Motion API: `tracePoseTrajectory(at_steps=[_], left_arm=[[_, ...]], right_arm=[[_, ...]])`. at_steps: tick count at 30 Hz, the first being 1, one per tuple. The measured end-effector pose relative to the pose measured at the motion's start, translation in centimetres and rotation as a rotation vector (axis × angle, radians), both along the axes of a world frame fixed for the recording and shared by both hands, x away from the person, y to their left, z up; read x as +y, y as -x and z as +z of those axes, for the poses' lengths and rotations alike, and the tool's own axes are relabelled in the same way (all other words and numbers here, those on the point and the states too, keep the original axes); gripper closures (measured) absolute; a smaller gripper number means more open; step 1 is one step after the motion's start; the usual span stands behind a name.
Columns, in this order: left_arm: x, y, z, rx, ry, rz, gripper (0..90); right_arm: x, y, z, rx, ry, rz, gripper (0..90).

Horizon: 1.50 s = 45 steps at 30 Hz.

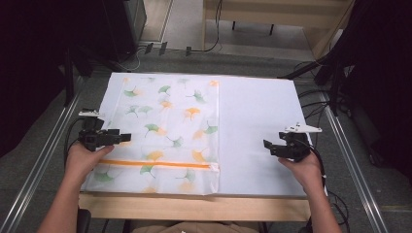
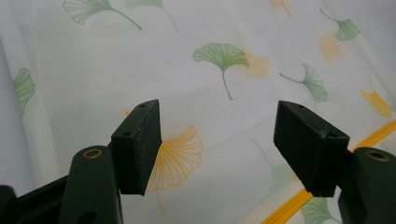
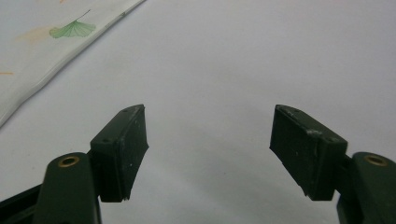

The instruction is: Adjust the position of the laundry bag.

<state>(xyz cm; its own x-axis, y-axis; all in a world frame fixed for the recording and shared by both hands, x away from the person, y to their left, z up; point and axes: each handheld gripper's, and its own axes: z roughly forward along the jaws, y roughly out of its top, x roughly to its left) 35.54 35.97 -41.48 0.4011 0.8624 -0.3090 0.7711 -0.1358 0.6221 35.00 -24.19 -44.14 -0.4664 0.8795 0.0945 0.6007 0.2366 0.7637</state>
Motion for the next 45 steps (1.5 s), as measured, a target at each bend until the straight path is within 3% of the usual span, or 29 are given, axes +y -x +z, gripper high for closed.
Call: tracePoseTrajectory(at_steps=[6, 11, 12, 14, 16, 19, 27, 34, 39, 42, 44, 45], left_arm=[[0.1, 0.0, 0.0, 0.013, -0.006, 0.005, 33.5], [0.1, -0.1, -0.1, 0.023, -0.018, 0.008, 34.2], [-0.1, -0.3, -0.1, 0.055, -0.026, 0.038, 35.2], [-0.2, -0.2, -0.1, 0.065, -0.031, 0.043, 37.1], [-0.5, 0.0, 0.1, 0.052, -0.037, 0.014, 36.5], [-0.8, 0.0, 0.3, 0.03, -0.004, -0.01, 35.8], [-1.1, -0.2, 0.0, 0.016, -0.035, -0.024, 39.0], [-1.0, 0.3, 0.2, -0.017, -0.027, -0.024, 43.7], [-0.7, 0.4, 0.2, -0.008, -0.024, -0.013, 44.9], [-0.3, 0.1, 0.1, 0.042, -0.025, 0.006, 37.6], [-0.3, 0.0, 0.1, 0.028, -0.02, -0.006, 38.1], [-0.4, 0.1, 0.0, 0.031, -0.036, -0.017, 37.9]], right_arm=[[0.2, -0.3, -0.2, 0.069, -0.012, 0.035, 37.8], [0.4, -0.2, 0.0, 0.051, 0.003, 0.028, 40.5], [0.5, -0.2, 0.2, 0.053, 0.004, 0.025, 44.4], [0.7, -0.1, 0.2, 0.072, -0.003, 0.032, 47.5], [0.8, -0.1, 0.3, 0.075, 0.0, 0.027, 47.6], [1.2, 0.2, 0.6, 0.057, 0.01, 0.032, 48.0], [1.5, 0.2, 0.4, 0.065, 0.005, 0.033, 50.4], [2.4, 0.1, 0.6, 0.07, 0.005, 0.054, 51.8], [3.1, 0.2, 0.8, 0.068, 0.018, 0.063, 50.1], [3.4, 0.2, 0.9, 0.067, 0.006, 0.064, 49.6], [3.4, 0.2, 0.9, 0.063, 0.012, 0.06, 48.5], [3.4, 0.1, 0.9, 0.069, 0.011, 0.058, 48.5]])
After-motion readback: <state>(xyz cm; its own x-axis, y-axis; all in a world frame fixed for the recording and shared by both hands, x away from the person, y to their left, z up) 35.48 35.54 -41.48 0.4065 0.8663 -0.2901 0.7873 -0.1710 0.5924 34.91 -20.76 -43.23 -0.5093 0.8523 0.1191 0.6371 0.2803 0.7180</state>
